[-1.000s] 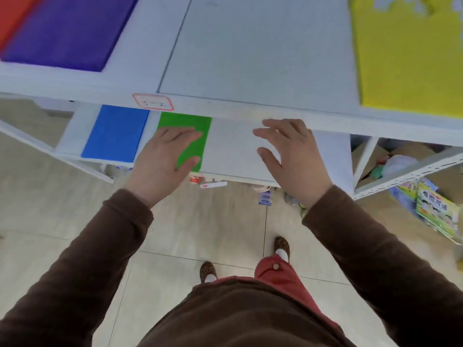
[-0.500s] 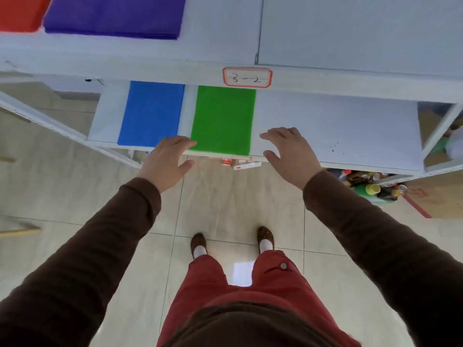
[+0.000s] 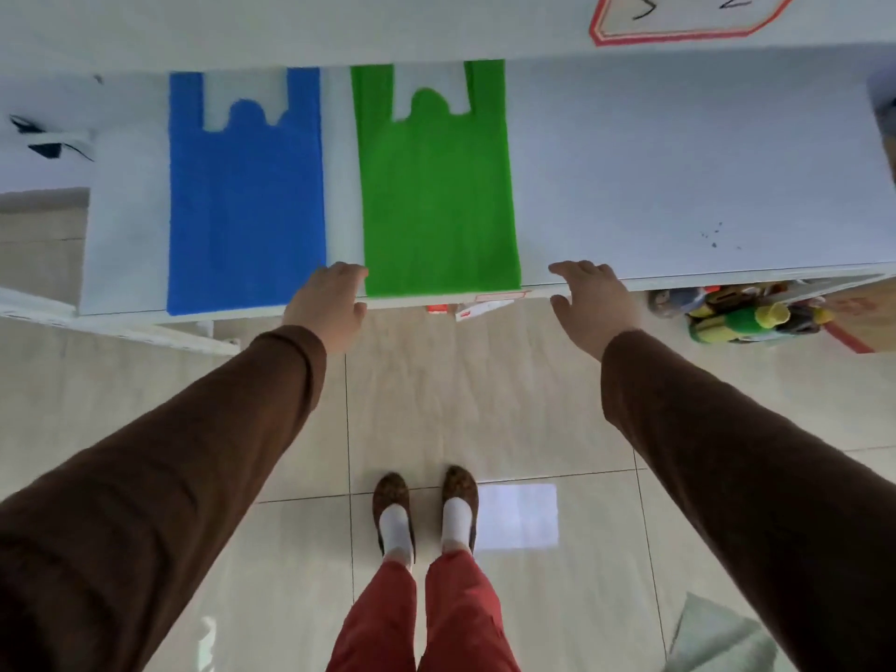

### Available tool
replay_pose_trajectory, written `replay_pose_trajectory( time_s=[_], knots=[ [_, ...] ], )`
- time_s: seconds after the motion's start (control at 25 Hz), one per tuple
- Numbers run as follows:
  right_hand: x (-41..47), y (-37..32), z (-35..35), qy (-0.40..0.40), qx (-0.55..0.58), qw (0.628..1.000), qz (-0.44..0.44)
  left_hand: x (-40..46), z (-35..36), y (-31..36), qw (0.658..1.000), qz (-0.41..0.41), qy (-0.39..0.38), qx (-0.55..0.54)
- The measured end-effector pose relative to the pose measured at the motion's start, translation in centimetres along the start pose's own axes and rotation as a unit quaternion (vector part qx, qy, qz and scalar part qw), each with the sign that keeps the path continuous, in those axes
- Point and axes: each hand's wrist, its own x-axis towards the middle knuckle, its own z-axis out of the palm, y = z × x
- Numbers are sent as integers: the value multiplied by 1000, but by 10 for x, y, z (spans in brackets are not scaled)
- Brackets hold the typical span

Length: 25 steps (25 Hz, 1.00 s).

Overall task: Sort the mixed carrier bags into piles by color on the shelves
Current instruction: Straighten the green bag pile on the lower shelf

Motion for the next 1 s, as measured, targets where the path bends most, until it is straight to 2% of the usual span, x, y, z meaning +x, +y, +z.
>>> replay_pose_trajectory(
  time_s=[0.24, 0.4, 0.56, 0.68, 0.8, 1.0],
  knots=[
    [66, -2, 55, -7, -8, 1000, 24, 75, 39, -32, 994, -81, -19, 72],
    [94, -13, 77, 2, 34, 998, 44, 103, 55, -30, 995, -53, -13, 86],
    [100, -15, 89, 20, 41, 998, 34, 105, 67, -20, 998, -27, 27, 53],
    [107, -12, 90, 37, 57, 997, 34, 109, 70, -24, 996, -49, 58, -37],
    [121, -13, 86, 39, 90, 994, 39, 121, 69, -24, 991, -51, 49, -117],
    [121, -5, 85, 9, 99, 995, -17, 113, 72, -19, 991, -21, 62, -113]
  ],
)
